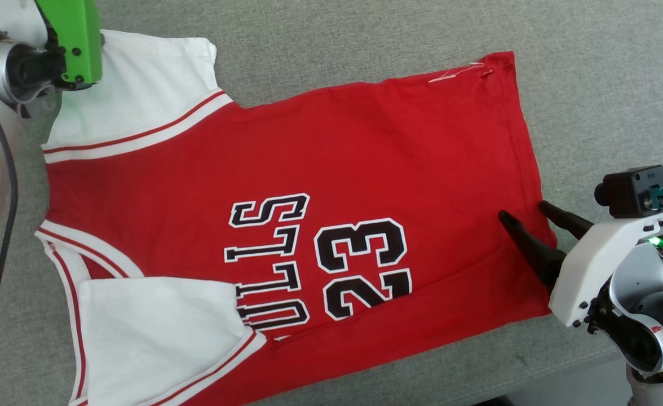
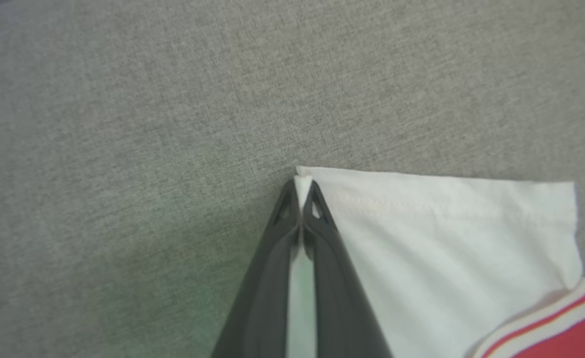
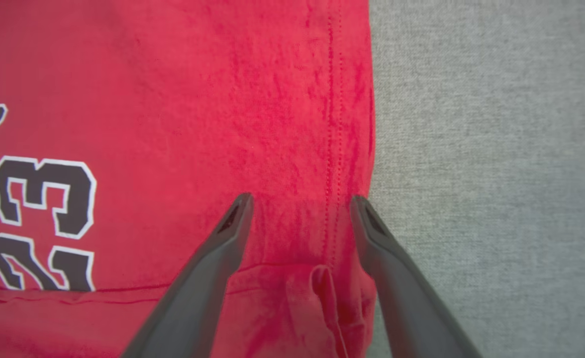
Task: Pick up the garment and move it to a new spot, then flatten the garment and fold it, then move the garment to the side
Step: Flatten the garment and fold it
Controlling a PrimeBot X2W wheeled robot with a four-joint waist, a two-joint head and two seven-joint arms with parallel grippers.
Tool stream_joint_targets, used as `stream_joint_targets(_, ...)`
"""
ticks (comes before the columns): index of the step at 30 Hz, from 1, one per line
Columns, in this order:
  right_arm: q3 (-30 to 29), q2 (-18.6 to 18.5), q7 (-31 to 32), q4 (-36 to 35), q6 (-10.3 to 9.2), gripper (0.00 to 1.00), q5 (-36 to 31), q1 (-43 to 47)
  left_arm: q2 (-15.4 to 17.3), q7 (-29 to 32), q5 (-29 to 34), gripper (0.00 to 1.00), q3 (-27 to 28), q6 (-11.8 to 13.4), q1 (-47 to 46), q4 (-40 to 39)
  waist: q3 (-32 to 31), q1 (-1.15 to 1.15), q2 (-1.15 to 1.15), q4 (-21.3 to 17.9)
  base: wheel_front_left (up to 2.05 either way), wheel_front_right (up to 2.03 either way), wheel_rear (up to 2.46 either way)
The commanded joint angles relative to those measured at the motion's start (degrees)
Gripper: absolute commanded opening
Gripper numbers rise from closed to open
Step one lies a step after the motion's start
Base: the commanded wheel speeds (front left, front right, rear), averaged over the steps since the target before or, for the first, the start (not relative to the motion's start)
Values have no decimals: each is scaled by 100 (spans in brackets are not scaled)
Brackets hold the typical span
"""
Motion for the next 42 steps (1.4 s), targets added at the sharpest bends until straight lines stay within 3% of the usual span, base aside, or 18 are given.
stream_joint_targets(1,1,-13,-17,24,-5,100,3,-127,-79,100,-60,0,-100,-33,154,150,-6,0,0,22,0,0,0)
stream_joint_targets(11,-120,-249,327,110,-5,100,38,-386,-375,-800,-191,0,29,-174,226,80,-429,0,0,339,0,0,0)
stream_joint_targets(20,-402,-504,1221,451,-5,100,255,-1153,-440,-812,-376,0,-124,-312,421,-528,-742,0,0,773,0,0,0)
stream_joint_targets(30,-540,-653,1851,1673,-5,100,54,-2405,-240,-744,-386,0,-242,-222,771,-1898,-587,0,0,1236,0,0,0)
stream_joint_targets(42,-418,-848,1543,3098,-5,100,-378,-3232,-71,-676,-337,0,-308,23,1068,-3179,-307,0,0,1615,0,0,0)
